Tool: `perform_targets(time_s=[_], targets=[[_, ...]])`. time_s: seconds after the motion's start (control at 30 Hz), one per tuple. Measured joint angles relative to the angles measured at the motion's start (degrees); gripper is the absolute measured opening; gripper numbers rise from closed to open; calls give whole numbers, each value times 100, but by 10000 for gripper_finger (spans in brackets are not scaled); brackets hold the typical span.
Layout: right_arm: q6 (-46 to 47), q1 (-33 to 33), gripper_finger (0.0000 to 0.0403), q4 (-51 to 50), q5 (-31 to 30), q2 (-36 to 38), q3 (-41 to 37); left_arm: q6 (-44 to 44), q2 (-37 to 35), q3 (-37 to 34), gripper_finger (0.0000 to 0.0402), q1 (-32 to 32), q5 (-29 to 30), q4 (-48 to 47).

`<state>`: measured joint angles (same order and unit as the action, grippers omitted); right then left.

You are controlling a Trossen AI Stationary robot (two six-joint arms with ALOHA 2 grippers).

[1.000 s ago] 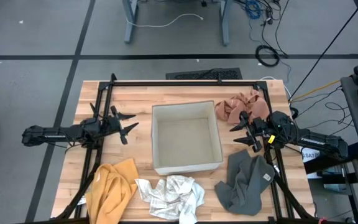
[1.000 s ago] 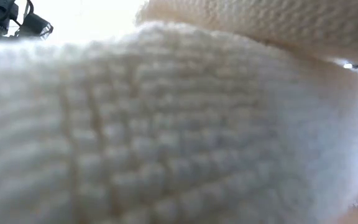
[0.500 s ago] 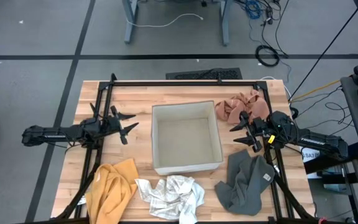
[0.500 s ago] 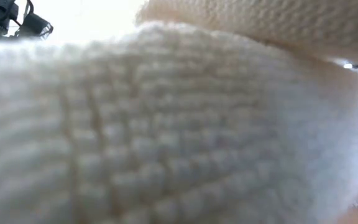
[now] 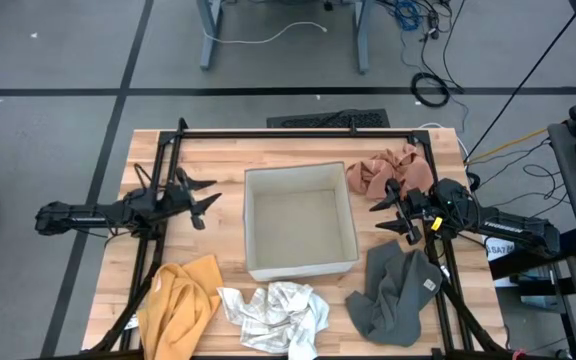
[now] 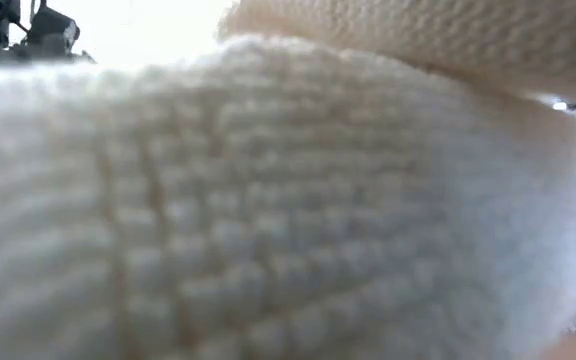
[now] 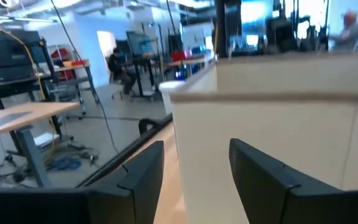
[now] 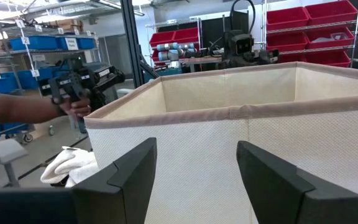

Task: Fold towel
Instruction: Fold the yellow towel

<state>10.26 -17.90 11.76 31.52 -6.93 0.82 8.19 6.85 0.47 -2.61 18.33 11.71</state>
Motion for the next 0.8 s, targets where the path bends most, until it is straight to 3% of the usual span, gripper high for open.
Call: perform_targets(time_s=[0.13,0.43,0.63,0.8], targets=[[-1,0,212,-1,1,1,-2,-319,0,0,190,0,-66,1028],[0,0,212,0,0,0,-1,-520,-2,159,190,1,-1175,4191],[0,0,212,0,-1,0,-2,-526,155,1021,190,35,-1705,4289],[0,-1,212,-1,1,0,-1,-314,852,1981,190,166,-1895,3907]])
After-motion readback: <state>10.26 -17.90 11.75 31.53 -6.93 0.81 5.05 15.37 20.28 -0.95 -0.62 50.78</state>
